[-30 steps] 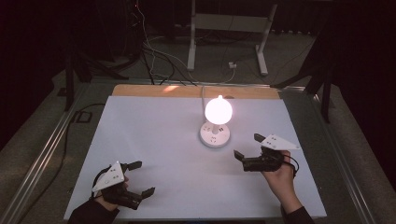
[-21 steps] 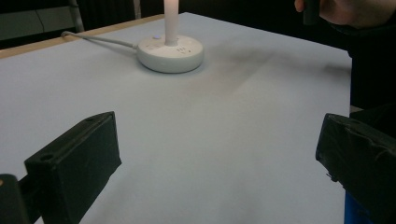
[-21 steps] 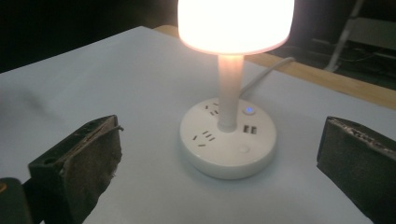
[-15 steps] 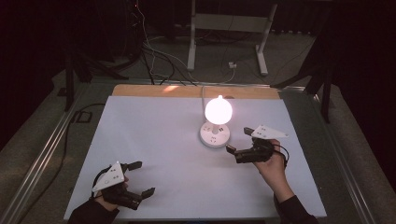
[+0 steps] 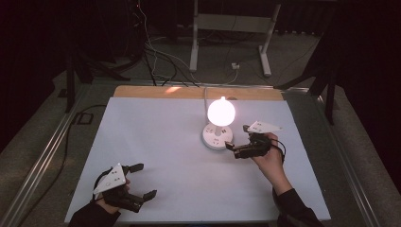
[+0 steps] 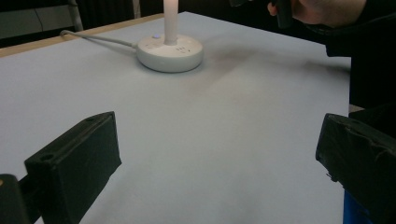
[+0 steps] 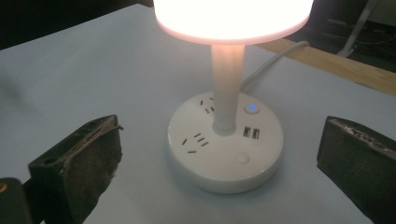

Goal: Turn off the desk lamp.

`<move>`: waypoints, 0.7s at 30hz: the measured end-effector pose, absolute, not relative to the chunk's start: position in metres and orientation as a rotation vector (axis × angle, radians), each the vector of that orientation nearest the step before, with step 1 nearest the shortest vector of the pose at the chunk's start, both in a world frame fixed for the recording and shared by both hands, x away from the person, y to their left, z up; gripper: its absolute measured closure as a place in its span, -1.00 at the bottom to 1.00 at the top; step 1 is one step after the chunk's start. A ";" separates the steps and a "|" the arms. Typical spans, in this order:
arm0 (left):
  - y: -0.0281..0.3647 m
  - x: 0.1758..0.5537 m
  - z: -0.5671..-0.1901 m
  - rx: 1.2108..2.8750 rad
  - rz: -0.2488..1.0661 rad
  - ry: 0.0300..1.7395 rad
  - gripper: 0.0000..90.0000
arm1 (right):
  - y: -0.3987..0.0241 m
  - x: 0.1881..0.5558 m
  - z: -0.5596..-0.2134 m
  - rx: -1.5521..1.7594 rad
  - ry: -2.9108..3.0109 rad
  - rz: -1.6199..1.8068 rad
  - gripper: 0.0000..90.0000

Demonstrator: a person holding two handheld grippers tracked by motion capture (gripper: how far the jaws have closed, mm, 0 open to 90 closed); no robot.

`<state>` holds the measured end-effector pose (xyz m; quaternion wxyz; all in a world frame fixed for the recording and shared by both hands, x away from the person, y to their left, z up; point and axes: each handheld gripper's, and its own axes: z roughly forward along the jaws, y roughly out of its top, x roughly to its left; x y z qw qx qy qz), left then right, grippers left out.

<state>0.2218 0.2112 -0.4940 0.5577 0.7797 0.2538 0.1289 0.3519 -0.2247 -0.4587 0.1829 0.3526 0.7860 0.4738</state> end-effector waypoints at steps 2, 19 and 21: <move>0.211 0.222 -0.494 1.840 0.302 0.597 -0.99 | -0.224 0.354 -0.459 1.011 2.206 1.340 -1.00; 0.211 0.222 -0.494 1.838 0.301 0.601 -0.99 | -0.219 0.371 -0.466 1.112 2.141 1.285 -0.18; 0.211 0.222 -0.494 1.840 0.299 0.600 -0.99 | -0.219 0.372 -0.466 1.154 2.126 1.270 0.08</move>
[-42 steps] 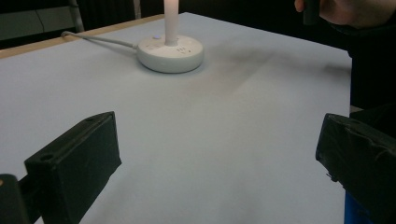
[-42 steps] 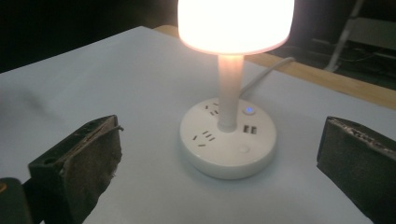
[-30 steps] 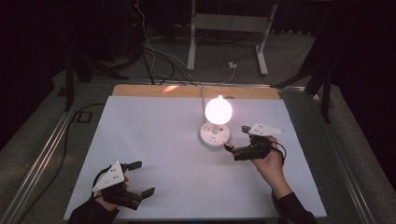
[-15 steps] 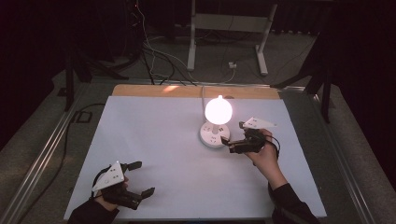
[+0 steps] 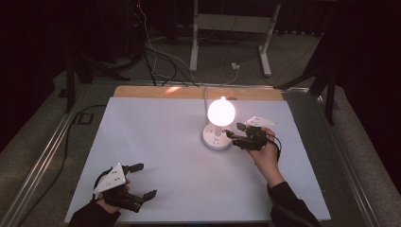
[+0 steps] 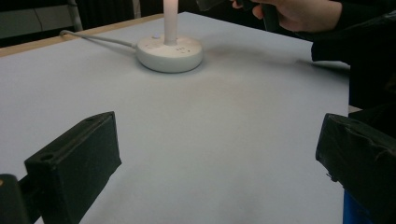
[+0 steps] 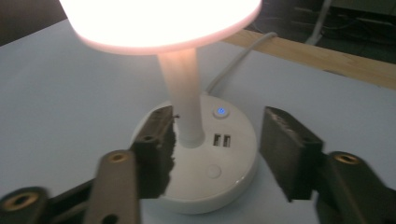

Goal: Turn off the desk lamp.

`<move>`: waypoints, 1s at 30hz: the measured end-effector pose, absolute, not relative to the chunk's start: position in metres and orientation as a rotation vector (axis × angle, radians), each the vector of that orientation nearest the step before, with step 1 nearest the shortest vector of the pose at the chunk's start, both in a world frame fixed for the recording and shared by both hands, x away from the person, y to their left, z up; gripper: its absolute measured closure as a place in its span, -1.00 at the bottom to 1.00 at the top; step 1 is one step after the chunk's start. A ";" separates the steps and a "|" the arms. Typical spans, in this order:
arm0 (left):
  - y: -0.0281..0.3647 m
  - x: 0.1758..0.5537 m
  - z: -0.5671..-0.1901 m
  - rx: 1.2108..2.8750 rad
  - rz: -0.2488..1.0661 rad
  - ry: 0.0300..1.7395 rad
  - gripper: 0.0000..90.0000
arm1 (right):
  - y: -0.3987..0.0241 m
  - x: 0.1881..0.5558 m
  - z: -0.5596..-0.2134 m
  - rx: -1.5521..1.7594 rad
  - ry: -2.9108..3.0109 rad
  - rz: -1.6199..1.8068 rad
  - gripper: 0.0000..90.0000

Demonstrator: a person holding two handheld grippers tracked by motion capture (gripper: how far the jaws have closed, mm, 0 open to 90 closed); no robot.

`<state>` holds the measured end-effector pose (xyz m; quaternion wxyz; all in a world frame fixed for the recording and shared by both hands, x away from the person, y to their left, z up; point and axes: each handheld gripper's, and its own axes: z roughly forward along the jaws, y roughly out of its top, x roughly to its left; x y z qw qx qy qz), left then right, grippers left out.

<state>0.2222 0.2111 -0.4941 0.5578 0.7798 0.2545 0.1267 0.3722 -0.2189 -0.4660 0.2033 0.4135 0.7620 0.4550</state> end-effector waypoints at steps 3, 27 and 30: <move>0.211 0.222 -0.494 1.840 0.301 0.599 -0.99 | -0.221 0.376 -0.469 1.214 2.125 1.227 0.49; 0.211 0.222 -0.494 1.837 0.300 0.604 -0.99 | -0.202 0.386 -0.495 1.201 2.192 1.081 1.00; 0.211 0.223 -0.495 1.844 0.301 0.603 -0.99 | -0.200 0.387 -0.497 1.196 2.202 1.074 1.00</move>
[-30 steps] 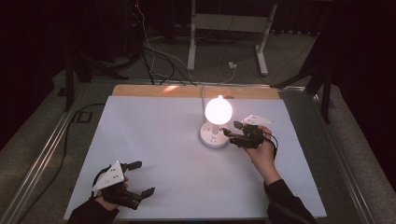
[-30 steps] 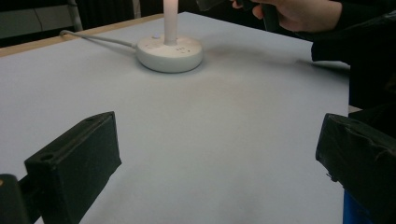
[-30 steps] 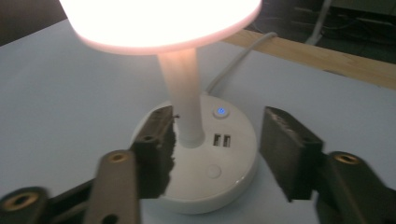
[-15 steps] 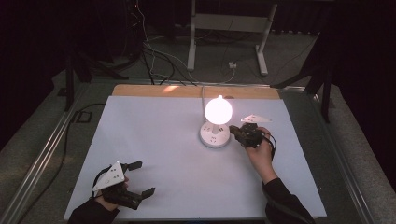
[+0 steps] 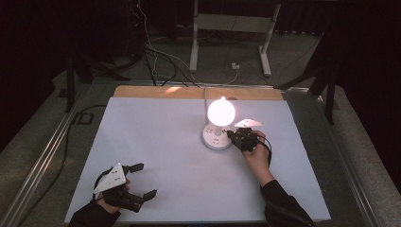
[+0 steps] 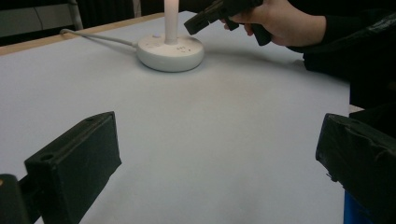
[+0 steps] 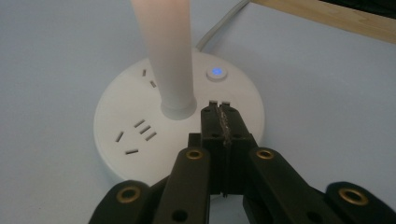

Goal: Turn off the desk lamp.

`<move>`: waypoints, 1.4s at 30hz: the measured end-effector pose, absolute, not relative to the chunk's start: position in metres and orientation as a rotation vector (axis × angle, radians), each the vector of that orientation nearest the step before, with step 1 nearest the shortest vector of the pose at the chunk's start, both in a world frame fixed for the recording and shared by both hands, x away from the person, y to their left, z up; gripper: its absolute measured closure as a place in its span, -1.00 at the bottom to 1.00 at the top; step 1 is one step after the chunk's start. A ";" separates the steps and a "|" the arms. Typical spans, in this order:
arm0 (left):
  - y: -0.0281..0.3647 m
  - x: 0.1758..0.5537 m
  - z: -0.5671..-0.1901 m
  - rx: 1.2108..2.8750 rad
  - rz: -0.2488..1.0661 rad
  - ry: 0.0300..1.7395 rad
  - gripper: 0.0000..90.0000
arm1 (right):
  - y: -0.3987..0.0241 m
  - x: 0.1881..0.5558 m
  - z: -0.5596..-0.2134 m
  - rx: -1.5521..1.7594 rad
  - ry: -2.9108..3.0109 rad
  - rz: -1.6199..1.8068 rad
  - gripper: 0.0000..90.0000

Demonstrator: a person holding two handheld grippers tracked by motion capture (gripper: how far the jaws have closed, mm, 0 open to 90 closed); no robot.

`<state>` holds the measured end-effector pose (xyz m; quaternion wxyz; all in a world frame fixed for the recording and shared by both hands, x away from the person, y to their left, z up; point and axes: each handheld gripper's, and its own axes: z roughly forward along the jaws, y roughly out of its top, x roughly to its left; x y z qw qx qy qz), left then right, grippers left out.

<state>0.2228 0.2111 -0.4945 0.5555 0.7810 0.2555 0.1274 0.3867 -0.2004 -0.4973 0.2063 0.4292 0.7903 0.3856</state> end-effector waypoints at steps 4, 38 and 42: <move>0.211 0.223 -0.494 1.838 0.297 0.606 -0.99 | -0.199 0.387 -0.498 1.188 2.211 1.071 1.00; 0.211 0.223 -0.494 1.844 0.295 0.600 -0.99 | -0.201 0.383 -0.495 1.161 2.167 1.109 1.00; 0.210 0.223 -0.494 1.848 0.296 0.597 -0.99 | -0.203 0.381 -0.486 1.164 2.146 1.136 1.00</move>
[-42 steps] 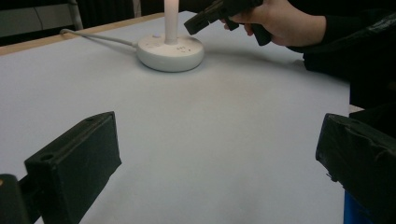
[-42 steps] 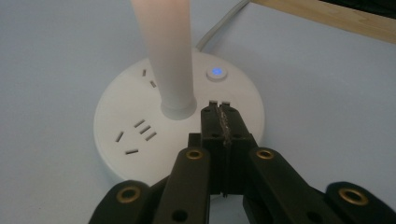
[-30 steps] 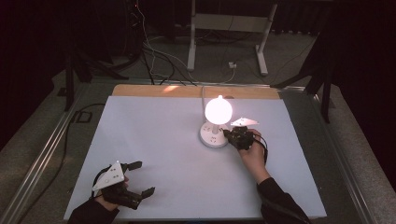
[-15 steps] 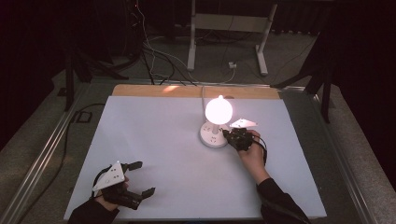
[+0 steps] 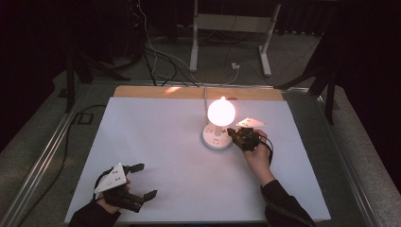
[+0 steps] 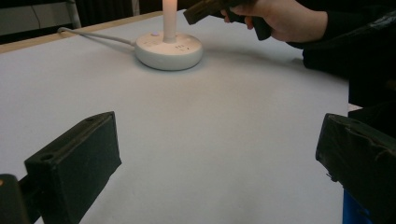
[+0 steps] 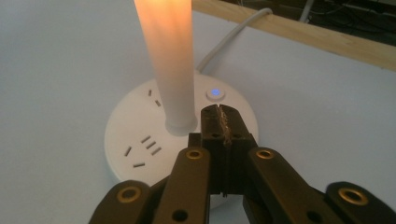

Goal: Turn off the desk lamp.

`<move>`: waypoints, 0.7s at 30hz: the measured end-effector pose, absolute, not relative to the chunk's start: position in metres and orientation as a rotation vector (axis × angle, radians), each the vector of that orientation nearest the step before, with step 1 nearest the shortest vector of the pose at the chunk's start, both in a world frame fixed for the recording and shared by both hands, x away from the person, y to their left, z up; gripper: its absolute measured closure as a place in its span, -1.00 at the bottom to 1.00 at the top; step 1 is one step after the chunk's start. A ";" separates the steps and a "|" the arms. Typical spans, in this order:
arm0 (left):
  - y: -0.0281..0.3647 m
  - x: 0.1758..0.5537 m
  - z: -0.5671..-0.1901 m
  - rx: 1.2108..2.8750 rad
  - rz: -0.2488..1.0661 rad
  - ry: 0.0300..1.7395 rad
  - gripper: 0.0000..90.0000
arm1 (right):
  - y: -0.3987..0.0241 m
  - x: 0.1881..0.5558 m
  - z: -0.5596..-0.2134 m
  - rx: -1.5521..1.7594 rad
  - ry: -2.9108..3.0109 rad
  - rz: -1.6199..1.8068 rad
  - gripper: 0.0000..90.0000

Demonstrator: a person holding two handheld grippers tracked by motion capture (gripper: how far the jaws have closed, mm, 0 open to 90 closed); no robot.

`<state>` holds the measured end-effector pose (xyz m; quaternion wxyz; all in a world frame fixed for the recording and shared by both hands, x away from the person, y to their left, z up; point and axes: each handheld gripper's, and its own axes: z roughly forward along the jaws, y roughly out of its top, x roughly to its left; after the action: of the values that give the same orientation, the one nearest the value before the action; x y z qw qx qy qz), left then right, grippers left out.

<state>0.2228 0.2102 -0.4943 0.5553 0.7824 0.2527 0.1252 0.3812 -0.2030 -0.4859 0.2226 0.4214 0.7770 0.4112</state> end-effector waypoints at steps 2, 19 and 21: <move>0.210 0.223 -0.495 1.848 0.293 0.600 -0.99 | -0.204 0.380 -0.482 1.163 2.137 1.146 1.00; 0.210 0.223 -0.495 1.848 0.290 0.601 -0.99 | -0.201 0.381 -0.491 1.164 2.144 1.125 1.00; 0.210 0.223 -0.495 1.850 0.290 0.600 -0.99 | -0.199 0.381 -0.494 1.170 2.157 1.113 1.00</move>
<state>0.2231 0.2099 -0.4948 0.5545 0.7828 0.2541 0.1229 0.3809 -0.1991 -0.4942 0.2218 0.4234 0.7806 0.4028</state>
